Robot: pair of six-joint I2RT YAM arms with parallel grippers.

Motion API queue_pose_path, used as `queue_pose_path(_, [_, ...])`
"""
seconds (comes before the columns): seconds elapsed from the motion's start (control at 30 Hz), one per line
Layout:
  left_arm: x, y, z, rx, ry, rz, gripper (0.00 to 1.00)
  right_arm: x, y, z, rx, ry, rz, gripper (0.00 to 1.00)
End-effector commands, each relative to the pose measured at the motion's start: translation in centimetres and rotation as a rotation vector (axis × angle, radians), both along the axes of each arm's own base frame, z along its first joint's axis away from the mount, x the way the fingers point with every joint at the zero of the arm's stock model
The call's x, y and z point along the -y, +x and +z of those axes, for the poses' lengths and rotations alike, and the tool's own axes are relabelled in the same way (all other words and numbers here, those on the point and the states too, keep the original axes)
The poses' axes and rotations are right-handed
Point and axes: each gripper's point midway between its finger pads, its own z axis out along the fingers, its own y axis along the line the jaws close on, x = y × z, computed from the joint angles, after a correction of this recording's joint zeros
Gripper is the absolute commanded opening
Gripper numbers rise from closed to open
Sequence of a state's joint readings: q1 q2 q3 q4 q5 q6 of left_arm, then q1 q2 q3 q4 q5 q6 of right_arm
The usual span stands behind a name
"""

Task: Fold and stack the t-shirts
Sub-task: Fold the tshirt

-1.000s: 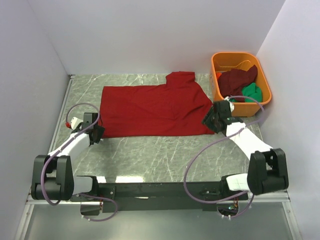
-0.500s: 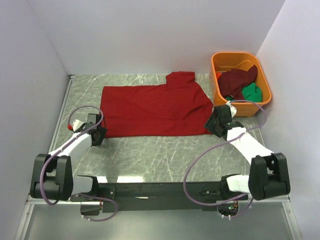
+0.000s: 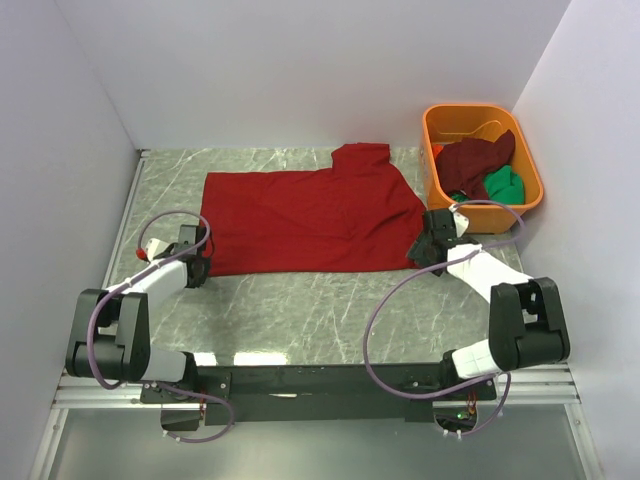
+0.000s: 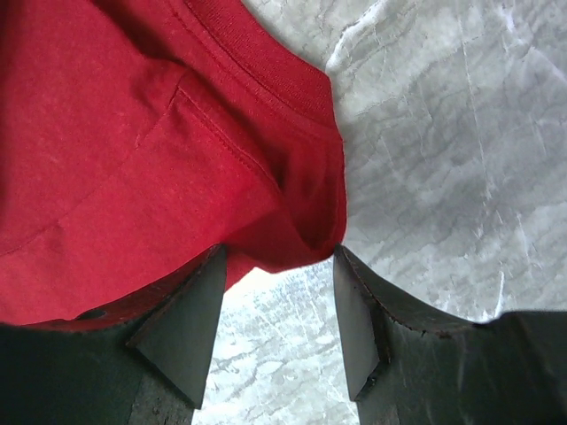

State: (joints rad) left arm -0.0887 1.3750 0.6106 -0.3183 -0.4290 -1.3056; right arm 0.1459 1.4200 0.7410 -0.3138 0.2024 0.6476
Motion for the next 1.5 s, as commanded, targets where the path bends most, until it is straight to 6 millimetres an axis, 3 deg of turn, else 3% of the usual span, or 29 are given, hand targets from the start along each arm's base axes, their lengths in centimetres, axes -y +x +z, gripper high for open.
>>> queue_pose_path(0.0, [-0.6, 0.0, -0.1, -0.011, 0.03, 0.024, 0.05, 0.6, 1.9, 1.0, 0.054, -0.023, -0.03, 0.58])
queue_pose_path(0.03, [-0.7, -0.1, -0.1, -0.016, 0.035, 0.028, 0.01, 0.6, 1.9, 0.6, 0.045, -0.025, -0.03, 0.58])
queue_pose_path(0.13, [-1.2, -0.4, 0.1, -0.03, 0.056, 0.04, 0.01, 0.5, 1.9, 0.3, 0.036, -0.018, -0.026, 0.53])
queue_pose_path(0.23, [-1.8, -0.7, 0.9, -0.016, 0.069, 0.059, 0.01, 0.5, 1.7, 0.3, 0.036, -0.02, -0.024, 0.42])
queue_pose_path(0.27, [-2.0, -0.9, 1.0, -0.018, 0.072, 0.063, 0.01, 0.5, 1.5, 0.4, 0.034, -0.019, -0.021, 0.31])
queue_pose_path(0.33, [-2.6, -1.6, 1.0, -0.041, 0.081, 0.078, 0.01, 0.6, 1.3, 0.8, 0.044, -0.022, -0.017, 0.25])
queue_pose_path(0.4, [-3.1, -2.0, 1.3, -0.058, 0.091, 0.098, 0.01, 0.7, 0.7, 1.0, 0.034, -0.03, -0.016, 0.11])
queue_pose_path(0.47, [-3.8, -2.8, 1.4, -0.079, 0.102, 0.129, 0.01, 0.7, 0.1, 1.7, 0.041, -0.024, -0.01, 0.03])
queue_pose_path(0.57, [-4.3, -3.8, 1.6, -0.069, 0.081, 0.157, 0.01, 0.5, -1.0, 2.7, 0.055, -0.011, 0.004, 0.0])
queue_pose_path(0.83, [-6.4, -6.1, 3.9, -0.03, 0.084, 0.247, 0.01, -0.2, -4.7, 6.0, 0.145, 0.074, 0.025, 0.0])
queue_pose_path(0.97, [-6.4, -7.0, 5.3, 0.004, 0.079, 0.264, 0.0, -0.4, -7.2, 6.5, 0.142, 0.096, 0.035, 0.0])
queue_pose_path(1.27, [-6.1, -9.7, 4.6, 0.002, 0.063, 0.286, 0.02, -3.0, -11.0, 7.8, 0.191, 0.265, 0.085, 0.0])
queue_pose_path(1.33, [-5.9, -10.1, 4.4, 0.006, 0.052, 0.291, 0.11, -3.0, -11.3, 8.5, 0.221, 0.281, 0.065, 0.09])
queue_pose_path(1.37, [-5.8, -10.4, 4.1, 0.001, 0.047, 0.295, 0.27, -2.8, -11.6, 8.8, 0.22, 0.276, 0.064, 0.26])
queue_pose_path(1.43, [-5.7, -10.3, 4.3, 0.021, 0.039, 0.291, 0.46, -2.6, -11.8, 9.3, 0.227, 0.267, 0.064, 0.47])
queue_pose_path(1.47, [-5.7, -10.3, 4.6, 0.026, 0.04, 0.288, 0.6, -2.5, -12.0, 9.6, 0.228, 0.258, 0.068, 0.52])
